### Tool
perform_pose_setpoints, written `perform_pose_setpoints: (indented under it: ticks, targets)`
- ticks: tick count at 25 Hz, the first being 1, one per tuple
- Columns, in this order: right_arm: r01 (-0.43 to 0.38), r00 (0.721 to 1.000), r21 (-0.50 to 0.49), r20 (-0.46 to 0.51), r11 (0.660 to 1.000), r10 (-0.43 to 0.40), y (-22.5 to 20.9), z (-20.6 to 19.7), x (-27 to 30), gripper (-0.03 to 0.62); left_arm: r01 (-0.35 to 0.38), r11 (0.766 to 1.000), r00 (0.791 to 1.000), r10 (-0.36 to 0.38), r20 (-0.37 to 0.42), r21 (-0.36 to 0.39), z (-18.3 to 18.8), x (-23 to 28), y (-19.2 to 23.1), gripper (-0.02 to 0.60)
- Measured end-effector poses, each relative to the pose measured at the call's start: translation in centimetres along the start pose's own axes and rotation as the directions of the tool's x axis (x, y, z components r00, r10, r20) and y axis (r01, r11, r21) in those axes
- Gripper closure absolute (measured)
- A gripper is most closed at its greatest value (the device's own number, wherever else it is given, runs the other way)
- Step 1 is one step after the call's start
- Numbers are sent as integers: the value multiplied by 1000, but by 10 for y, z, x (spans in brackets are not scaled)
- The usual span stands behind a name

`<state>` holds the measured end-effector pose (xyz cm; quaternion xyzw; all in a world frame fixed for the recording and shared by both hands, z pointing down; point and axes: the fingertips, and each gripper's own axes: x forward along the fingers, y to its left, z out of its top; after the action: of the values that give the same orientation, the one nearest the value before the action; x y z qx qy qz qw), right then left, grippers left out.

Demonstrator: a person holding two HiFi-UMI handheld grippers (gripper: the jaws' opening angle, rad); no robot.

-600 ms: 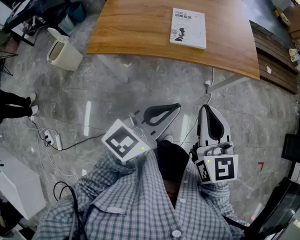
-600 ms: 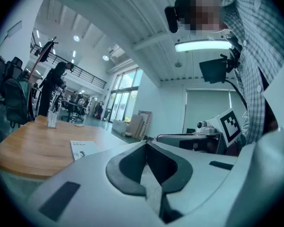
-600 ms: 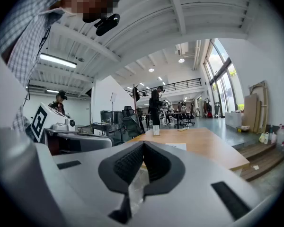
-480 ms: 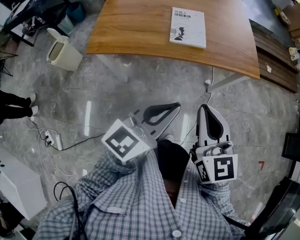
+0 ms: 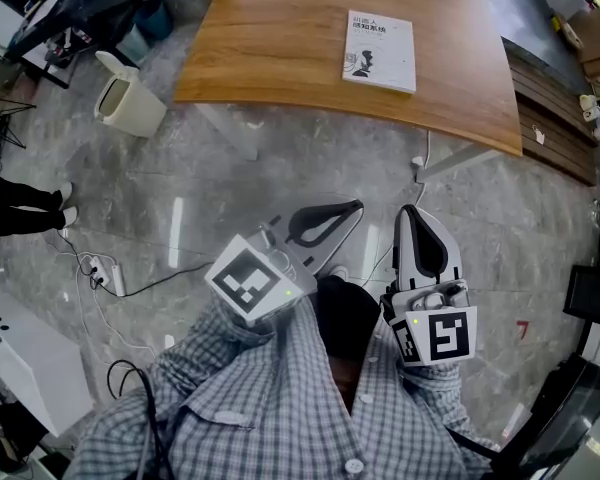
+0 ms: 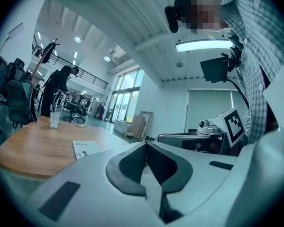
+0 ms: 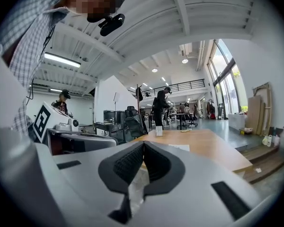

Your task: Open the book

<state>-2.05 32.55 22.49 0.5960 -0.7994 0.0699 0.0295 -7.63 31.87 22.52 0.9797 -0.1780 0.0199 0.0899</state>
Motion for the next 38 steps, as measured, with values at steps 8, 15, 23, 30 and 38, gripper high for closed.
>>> perform_pose_setpoints:
  ticks: [8, 15, 23, 30, 38]
  targets:
    - [36, 999, 38, 2, 999, -36, 0, 1, 2, 574, -6, 999, 1000, 6, 3, 34, 3, -11, 8, 578]
    - [76, 997, 45, 8, 996, -76, 4, 1, 5, 574, -7, 999, 1000, 7, 5, 38, 2, -22, 21, 578]
    - [94, 995, 37, 18, 995, -95, 24, 1, 9, 574, 6, 997, 1000, -6, -2, 71, 0, -39, 31, 578]
    - [114, 993, 17, 36, 993, -114, 36, 8, 12, 574, 8, 997, 1000, -9, 9, 80, 4, -56, 37, 578]
    - [133, 990, 39, 35, 990, -134, 20, 2, 16, 574, 0, 998, 1000, 0, 9, 60, 0, -50, 47, 578]
